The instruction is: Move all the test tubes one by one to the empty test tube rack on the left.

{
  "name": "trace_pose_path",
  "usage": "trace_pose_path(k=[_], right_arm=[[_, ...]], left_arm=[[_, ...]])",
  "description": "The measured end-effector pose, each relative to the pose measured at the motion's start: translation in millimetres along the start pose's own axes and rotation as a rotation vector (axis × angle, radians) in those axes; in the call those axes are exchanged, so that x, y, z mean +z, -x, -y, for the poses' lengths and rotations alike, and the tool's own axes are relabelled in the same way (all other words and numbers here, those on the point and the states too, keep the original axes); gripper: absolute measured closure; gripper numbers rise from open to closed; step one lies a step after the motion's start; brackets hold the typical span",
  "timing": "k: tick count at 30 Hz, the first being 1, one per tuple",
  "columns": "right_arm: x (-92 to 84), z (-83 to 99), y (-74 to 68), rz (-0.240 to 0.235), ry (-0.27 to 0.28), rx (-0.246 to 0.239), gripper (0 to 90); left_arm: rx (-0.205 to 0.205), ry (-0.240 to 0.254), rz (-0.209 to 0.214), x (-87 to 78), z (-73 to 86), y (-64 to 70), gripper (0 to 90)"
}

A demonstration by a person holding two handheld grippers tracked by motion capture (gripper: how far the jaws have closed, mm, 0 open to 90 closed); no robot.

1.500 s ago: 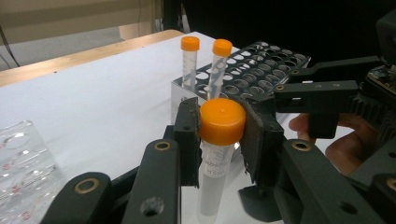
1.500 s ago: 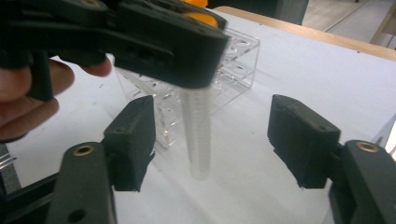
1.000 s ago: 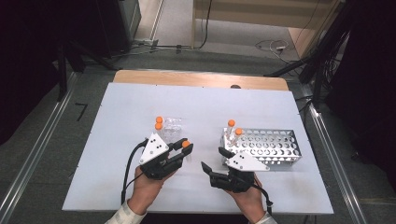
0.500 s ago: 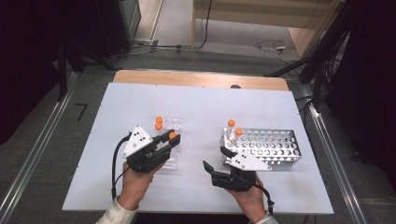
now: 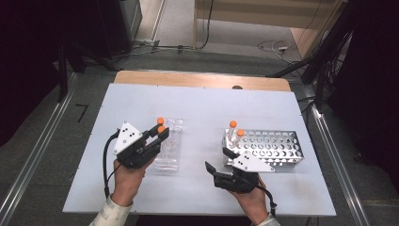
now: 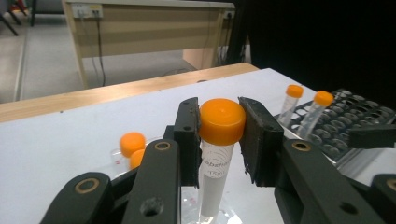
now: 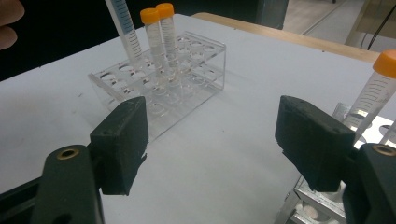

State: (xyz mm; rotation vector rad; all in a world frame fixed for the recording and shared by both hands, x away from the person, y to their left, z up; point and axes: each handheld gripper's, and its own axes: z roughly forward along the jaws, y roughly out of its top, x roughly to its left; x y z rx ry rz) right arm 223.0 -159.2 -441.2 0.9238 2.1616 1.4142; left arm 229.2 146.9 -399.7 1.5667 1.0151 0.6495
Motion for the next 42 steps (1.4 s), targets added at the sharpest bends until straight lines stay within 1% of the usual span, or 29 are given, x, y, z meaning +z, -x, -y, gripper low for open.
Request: trace_pose_path(k=[5,8,9,10,15,23,27,33,37,42], right_arm=[[-0.1,0.0,-0.6,0.001,0.000,0.001,24.1],[-0.2,0.0,-0.6,0.001,0.000,0.000,24.3],[-0.3,0.0,-0.6,0.001,0.001,-0.001,24.3],[-0.2,0.0,-0.5,0.001,0.001,-0.001,24.3],[0.7,0.6,-0.4,0.001,0.000,-0.005,24.8],[1.1,1.0,-0.7,0.000,-0.003,-0.004,24.8],[0.8,1.0,-0.5,0.000,-0.001,-0.006,24.9],[1.2,1.5,-1.2,0.001,-0.006,-0.008,25.0],[0.9,1.6,-1.0,0.000,-0.005,-0.008,25.1],[0.7,2.0,-1.0,0.002,-0.008,-0.007,25.1]], left_arm=[[-0.001,-0.002,-0.028,-1.1,0.4,-7.0,70.1],[-0.010,0.005,-0.038,-1.4,0.4,-9.5,70.1],[-0.003,0.005,-0.057,-1.8,0.6,-11.9,70.1],[-0.003,0.006,-0.063,-1.8,0.8,-13.0,70.1],[0.008,0.016,-0.081,1.1,3.2,-14.6,70.1],[0.013,-0.002,-0.096,4.2,6.0,-17.1,70.1],[0.022,-0.010,-0.108,7.1,8.4,-16.7,70.1],[0.030,-0.033,-0.122,13.2,14.5,-17.0,70.0],[0.044,-0.057,-0.133,17.1,19.3,-16.9,69.9],[0.050,-0.073,-0.136,20.2,22.7,-16.0,69.8]])
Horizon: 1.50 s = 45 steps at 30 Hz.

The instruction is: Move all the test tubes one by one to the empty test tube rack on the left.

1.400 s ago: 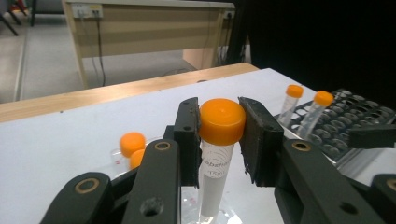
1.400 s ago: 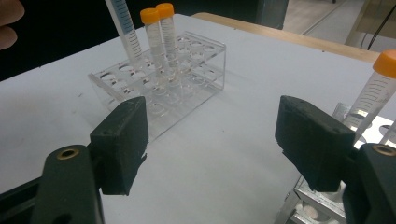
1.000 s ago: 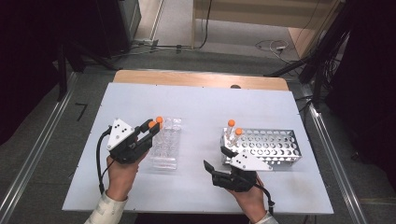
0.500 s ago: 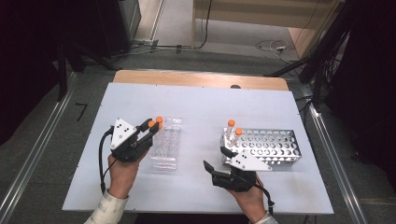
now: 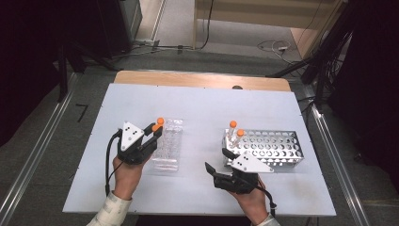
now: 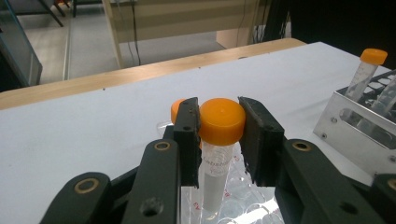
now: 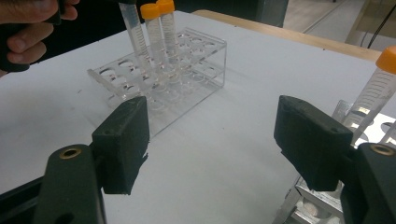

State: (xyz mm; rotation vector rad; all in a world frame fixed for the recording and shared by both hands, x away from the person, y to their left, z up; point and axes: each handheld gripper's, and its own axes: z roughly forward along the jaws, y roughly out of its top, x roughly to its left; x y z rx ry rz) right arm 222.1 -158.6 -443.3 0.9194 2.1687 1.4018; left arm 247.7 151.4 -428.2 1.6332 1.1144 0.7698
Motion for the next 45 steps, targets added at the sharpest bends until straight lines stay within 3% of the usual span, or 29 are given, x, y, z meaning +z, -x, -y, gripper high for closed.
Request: trace_pose_path(k=[11,24,34,38,45], right_arm=[[0.4,0.5,-0.1,0.001,-0.004,-0.006,25.1],[-0.9,0.1,1.7,0.009,0.001,-0.001,25.3],[-2.3,0.4,9.5,0.035,0.004,0.005,25.7],[-4.9,-0.5,14.6,0.051,0.015,0.012,25.9],[-7.4,1.0,25.4,0.093,0.010,0.018,25.9]], left_arm=[[-0.003,-0.011,-0.002,1.4,1.5,-0.1,67.2],[-0.015,-0.008,0.023,-0.9,0.4,1.4,56.3],[-0.014,-0.014,0.017,-0.2,-0.1,3.1,35.6],[-0.009,-0.020,-0.020,1.1,-0.5,4.2,23.5],[-0.011,-0.014,-0.030,0.3,-0.5,2.9,20.5]])
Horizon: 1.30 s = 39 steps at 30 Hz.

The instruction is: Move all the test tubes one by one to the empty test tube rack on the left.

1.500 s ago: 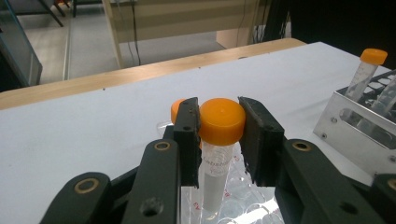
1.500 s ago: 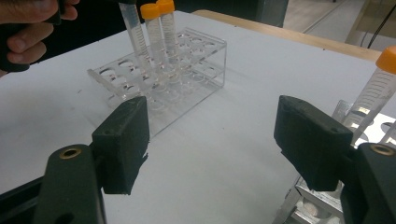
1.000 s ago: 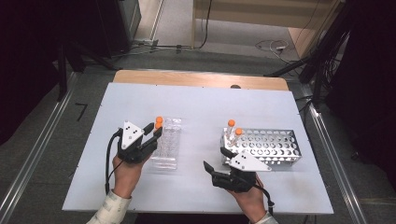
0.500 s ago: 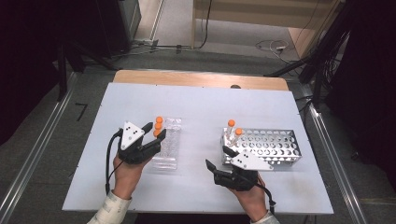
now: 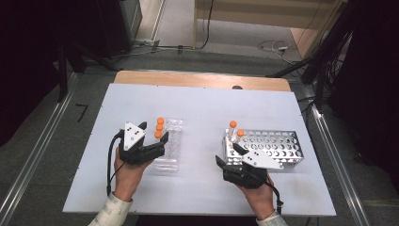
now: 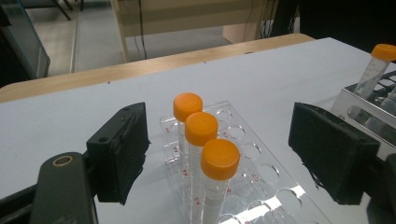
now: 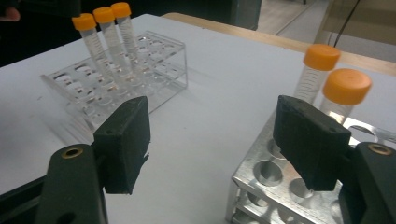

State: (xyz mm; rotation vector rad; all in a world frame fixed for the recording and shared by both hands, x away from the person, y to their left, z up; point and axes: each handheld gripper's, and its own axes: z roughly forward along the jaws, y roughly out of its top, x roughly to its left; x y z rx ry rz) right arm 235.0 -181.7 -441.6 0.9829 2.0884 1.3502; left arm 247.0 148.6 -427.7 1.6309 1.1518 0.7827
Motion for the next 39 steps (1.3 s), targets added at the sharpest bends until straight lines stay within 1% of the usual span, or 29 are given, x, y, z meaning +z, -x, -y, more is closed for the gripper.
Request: trace_pose_path(k=[1,4,9,14,17,23,26,28,32,36,37,39], right_arm=[[-0.3,0.2,2.0,0.006,0.002,0.006,25.9],[-1.1,0.9,8.9,0.043,0.007,0.011,26.2],[0.9,2.6,22.6,0.102,0.010,0.033,27.0],[8.6,5.7,38.2,0.148,0.010,0.050,32.2],[14.7,6.2,45.3,0.159,0.006,0.060,37.1],[26.1,6.6,50.1,0.182,-0.020,0.068,49.5],[29.9,6.9,52.0,0.197,-0.026,0.064,53.8],[31.1,6.0,52.7,0.197,-0.026,0.063,56.6],[33.8,6.0,52.4,0.211,-0.039,0.044,63.3],[34.7,5.7,51.3,0.221,-0.037,0.020,69.0],[34.8,5.7,51.2,0.225,-0.037,0.018,70.5],[34.4,5.5,52.1,0.222,-0.035,0.020,70.9]], left_arm=[[0.000,0.000,0.001,-0.5,-0.1,-0.1,20.5],[0.001,0.003,0.000,-1.3,-0.2,-0.9,20.5],[0.001,0.004,-0.003,-1.5,-0.3,-1.1,20.6],[0.001,0.008,-0.007,-1.7,-0.3,-0.3,20.7],[0.003,0.006,-0.008,-1.7,-0.2,-0.2,20.7],[-0.001,0.012,-0.012,-2.4,-0.1,-0.5,21.0],[0.000,0.009,-0.012,-2.3,0.3,-0.4,21.1],[0.001,0.008,-0.011,-2.3,0.4,-0.3,21.1],[0.003,0.006,-0.010,-1.9,0.7,0.1,21.1],[0.002,0.005,-0.011,-2.1,0.5,-0.2,21.1],[0.000,0.007,-0.012,-2.4,0.4,-0.3,21.2],[-0.002,0.008,-0.013,-2.5,0.4,-0.3,21.2]])
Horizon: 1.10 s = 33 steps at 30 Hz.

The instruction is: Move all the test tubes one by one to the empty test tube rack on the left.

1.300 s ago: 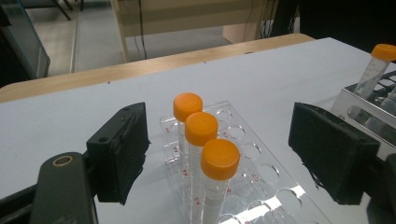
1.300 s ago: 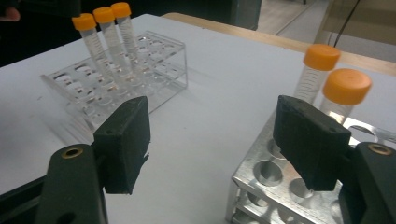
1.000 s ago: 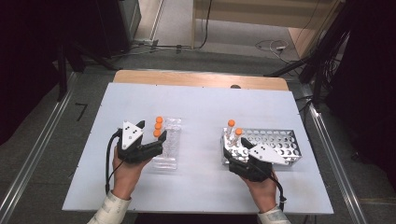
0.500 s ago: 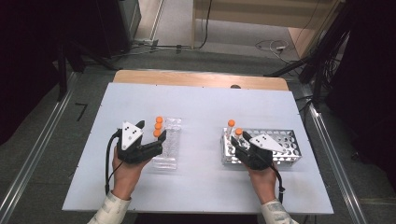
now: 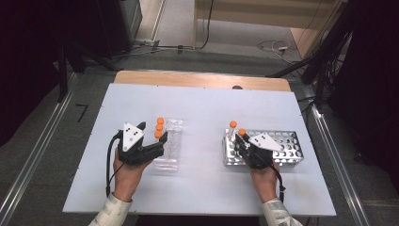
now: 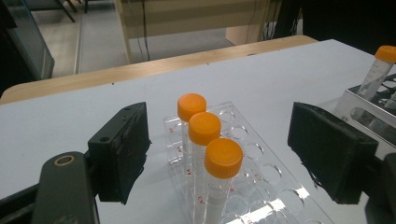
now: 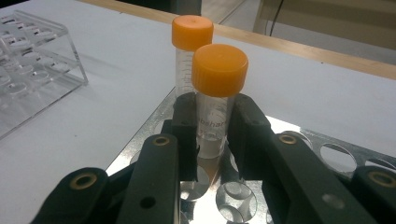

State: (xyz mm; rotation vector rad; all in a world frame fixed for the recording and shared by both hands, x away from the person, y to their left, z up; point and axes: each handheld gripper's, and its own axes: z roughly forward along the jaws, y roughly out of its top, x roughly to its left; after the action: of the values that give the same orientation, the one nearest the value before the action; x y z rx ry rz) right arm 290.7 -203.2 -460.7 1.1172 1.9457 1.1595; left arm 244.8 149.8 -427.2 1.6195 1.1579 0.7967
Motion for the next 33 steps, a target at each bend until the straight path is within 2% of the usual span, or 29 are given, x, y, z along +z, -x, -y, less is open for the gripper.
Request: trace_pose_path(k=[12,23,29,33], right_arm=[[-14.3,-12.1,-1.2,0.005,0.070,0.005,71.4],[-43.3,-30.7,1.5,-0.006,0.149,0.011,71.7],[-58.4,-38.5,-4.1,-0.041,0.175,0.001,71.7],[-60.7,-39.1,-18.3,-0.096,0.162,-0.024,71.8]], left_arm=[[0.011,0.003,0.007,-1.9,-1.3,1.7,21.1],[0.008,0.021,0.008,-7.0,-4.1,2.9,20.9],[0.014,0.039,0.022,-11.9,-7.4,7.2,20.9],[0.022,0.049,0.040,-15.3,-9.9,13.0,20.9]])
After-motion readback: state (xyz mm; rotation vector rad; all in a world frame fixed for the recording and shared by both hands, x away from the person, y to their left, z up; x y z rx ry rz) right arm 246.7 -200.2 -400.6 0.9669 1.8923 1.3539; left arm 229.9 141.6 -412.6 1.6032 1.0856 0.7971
